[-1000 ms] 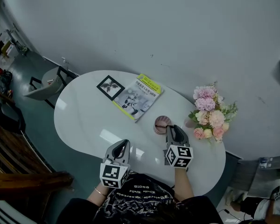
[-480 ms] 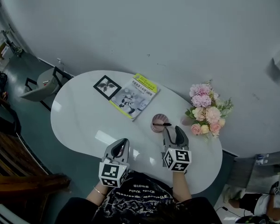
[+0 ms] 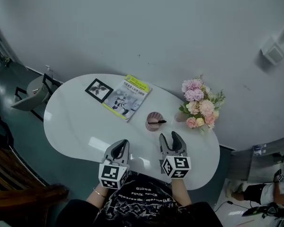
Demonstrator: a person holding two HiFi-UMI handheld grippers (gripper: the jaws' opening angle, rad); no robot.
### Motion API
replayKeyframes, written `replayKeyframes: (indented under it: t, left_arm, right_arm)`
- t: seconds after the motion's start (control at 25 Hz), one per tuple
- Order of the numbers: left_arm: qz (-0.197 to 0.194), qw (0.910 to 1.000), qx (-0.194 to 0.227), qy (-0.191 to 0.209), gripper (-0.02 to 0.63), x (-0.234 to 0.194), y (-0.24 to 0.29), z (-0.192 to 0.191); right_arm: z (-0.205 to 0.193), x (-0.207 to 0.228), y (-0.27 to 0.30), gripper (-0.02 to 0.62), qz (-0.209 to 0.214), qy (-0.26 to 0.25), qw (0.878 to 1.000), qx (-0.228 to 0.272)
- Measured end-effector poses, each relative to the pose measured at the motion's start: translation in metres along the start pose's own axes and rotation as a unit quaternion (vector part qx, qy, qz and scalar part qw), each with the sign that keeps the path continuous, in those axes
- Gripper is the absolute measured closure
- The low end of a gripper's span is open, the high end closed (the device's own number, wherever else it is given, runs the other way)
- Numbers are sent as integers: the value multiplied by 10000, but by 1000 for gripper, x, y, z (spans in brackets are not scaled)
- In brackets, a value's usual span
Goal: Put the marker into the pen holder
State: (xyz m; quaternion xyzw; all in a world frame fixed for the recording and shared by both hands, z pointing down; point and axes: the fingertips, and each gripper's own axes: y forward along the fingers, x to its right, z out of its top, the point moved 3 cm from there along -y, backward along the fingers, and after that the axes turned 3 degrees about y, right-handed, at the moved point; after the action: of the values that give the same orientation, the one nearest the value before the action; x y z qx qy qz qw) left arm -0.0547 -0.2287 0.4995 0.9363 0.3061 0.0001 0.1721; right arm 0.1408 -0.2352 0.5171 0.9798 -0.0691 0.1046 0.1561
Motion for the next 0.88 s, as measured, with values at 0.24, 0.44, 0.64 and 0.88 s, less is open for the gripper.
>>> replayKeyframes:
  t: [0.24, 0.44, 0.64, 0.88]
  left_arm:
    - [-254, 9997, 14, 26, 580, 6, 1, -4]
    - [-391, 9992, 51, 42, 580, 10, 0, -4]
    - [-583, 9982, 90, 101, 580, 20, -3, -5]
    - [-739, 9971, 125, 101, 580, 25, -8, -10]
  right_arm:
    - [-4, -6, -22, 370, -139, 79, 9998, 87]
    - [-11, -16, -39, 370, -198, 17, 9998, 61]
    - [-16, -22, -53, 465, -259, -52, 9996, 75]
    - [-20, -30, -63, 554, -228, -173, 9996, 55]
